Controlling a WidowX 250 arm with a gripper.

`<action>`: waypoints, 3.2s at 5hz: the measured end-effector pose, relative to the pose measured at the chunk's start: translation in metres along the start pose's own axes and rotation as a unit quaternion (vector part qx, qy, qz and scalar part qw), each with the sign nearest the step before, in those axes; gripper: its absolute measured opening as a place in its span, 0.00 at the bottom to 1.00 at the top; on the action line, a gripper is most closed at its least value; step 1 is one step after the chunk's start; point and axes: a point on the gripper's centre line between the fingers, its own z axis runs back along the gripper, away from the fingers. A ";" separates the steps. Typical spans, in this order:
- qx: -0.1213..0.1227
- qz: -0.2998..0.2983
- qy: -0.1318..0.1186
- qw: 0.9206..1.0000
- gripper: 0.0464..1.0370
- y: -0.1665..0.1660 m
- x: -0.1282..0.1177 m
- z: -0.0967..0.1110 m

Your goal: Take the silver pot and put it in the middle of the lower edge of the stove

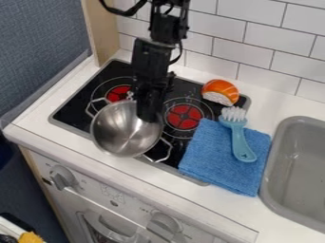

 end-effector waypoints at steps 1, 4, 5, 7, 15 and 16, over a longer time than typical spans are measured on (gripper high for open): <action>0.000 0.020 0.018 1.000 0.03 0.004 0.003 -0.013; 0.006 0.015 0.021 1.000 0.06 -0.004 0.006 -0.019; -0.001 0.012 0.033 0.999 0.23 -0.005 0.009 -0.022; -0.017 -0.002 0.028 0.999 0.75 -0.002 0.009 -0.017; -0.151 -0.560 -0.216 0.786 0.96 -0.001 0.043 0.055; -0.132 -0.595 -0.226 0.759 0.96 -0.003 0.041 0.053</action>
